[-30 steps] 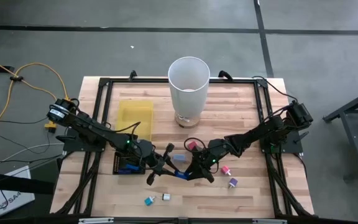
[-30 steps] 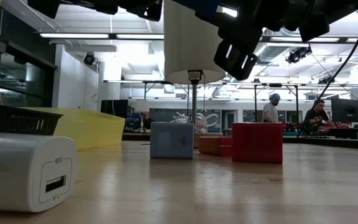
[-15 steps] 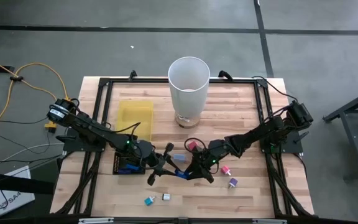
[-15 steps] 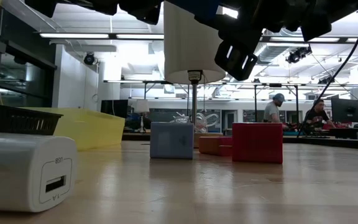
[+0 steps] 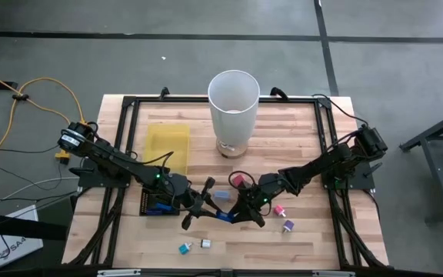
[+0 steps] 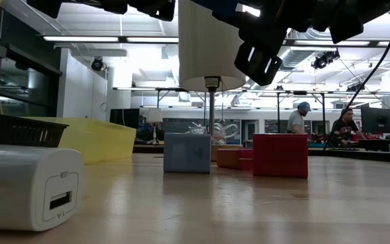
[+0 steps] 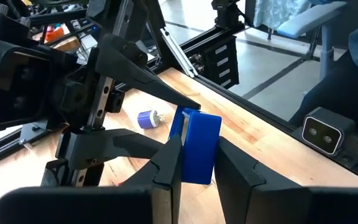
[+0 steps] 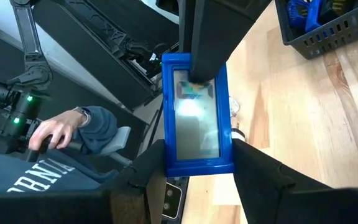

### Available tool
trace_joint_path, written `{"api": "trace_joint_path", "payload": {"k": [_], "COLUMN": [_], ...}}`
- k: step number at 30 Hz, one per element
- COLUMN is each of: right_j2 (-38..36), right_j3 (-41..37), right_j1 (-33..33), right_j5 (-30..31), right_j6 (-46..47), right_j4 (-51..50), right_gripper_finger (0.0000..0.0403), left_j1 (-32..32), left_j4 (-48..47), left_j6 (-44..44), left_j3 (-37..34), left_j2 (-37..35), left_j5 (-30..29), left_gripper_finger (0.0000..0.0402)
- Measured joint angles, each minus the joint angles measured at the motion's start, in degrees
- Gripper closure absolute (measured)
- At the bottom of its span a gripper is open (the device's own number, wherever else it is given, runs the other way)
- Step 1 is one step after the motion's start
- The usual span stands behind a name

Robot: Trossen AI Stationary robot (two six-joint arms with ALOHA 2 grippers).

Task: Pick & Place Office items
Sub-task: Put the blue digital clock into the black bin

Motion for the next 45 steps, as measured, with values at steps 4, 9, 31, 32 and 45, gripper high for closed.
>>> {"api": "trace_joint_path", "payload": {"k": [4,9,31,32,45], "right_j2": [0.0,0.0,0.0,0.0,0.0], "right_j3": [0.0,0.0,0.0,0.0,0.0], "right_j1": [0.0,0.0,-0.1,-0.1,-0.1], "right_j5": [0.1,0.1,2.1,2.0,0.0], "right_j6": [0.0,0.2,-0.1,-0.1,0.2], "right_j4": [0.0,0.0,0.1,0.0,-0.4], "right_gripper_finger": [0.0256,0.0256,0.0167,0.0164,0.0162], "left_j1": [0.0,0.0,0.2,0.2,0.1], "left_j4": [0.0,-0.1,0.1,0.1,-0.1], "left_j6": [-0.2,-0.5,-4.2,-4.2,-3.8], "left_j3": [0.0,0.0,0.0,0.0,0.0], "left_j2": [0.0,0.0,0.0,0.0,0.0], "left_j5": [0.0,0.0,-0.7,-0.7,-0.4], "left_gripper_finger": [0.0339,0.0338,0.0339,0.0339,0.0339]}}
